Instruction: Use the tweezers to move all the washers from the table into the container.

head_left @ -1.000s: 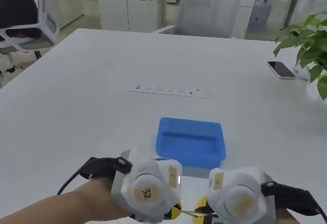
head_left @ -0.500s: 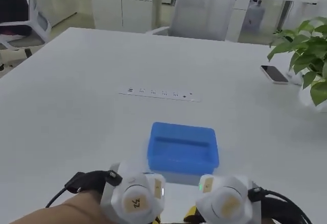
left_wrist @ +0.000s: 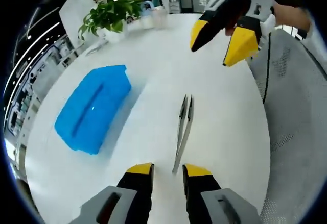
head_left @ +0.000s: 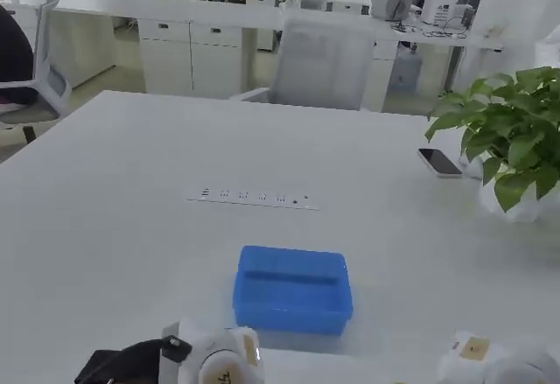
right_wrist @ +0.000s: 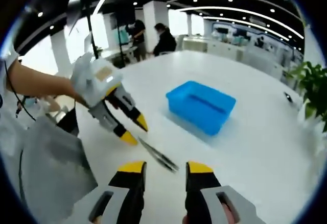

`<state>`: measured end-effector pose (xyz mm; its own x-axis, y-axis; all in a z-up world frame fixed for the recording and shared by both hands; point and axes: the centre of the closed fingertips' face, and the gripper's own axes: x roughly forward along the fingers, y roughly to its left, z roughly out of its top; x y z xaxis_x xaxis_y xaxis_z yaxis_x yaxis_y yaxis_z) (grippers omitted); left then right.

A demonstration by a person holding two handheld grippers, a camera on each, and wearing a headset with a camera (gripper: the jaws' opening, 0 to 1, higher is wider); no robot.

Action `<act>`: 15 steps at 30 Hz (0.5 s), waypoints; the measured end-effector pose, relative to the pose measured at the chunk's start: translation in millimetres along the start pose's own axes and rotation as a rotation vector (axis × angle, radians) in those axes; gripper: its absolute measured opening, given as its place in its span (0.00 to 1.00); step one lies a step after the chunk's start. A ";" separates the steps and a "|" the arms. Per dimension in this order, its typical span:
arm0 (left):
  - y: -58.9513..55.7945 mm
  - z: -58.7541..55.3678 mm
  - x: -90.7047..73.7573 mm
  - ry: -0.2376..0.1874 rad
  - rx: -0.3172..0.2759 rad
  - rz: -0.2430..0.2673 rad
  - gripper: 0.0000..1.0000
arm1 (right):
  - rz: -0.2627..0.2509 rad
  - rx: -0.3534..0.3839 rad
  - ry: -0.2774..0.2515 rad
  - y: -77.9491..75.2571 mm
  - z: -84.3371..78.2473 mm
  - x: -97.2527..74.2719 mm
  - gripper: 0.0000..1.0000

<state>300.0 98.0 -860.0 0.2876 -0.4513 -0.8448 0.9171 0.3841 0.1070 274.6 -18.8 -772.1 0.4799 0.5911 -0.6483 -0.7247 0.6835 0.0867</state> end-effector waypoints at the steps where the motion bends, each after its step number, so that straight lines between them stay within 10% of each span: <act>1: -1.0 -3.3 -3.1 0.006 -0.027 0.006 0.33 | -0.014 0.024 -0.025 -2.5 2.4 -7.0 0.30; 15: -16.5 7.8 -79.1 -0.266 -0.516 0.178 0.95 | -0.103 0.100 -0.149 -8.4 14.9 -42.4 0.54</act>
<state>264.3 121.1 -790.8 0.5441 -0.5046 -0.6703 0.6155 0.7830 -0.0898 267.8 -43.3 -734.0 0.6218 0.5677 -0.5396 -0.6191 0.7782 0.1053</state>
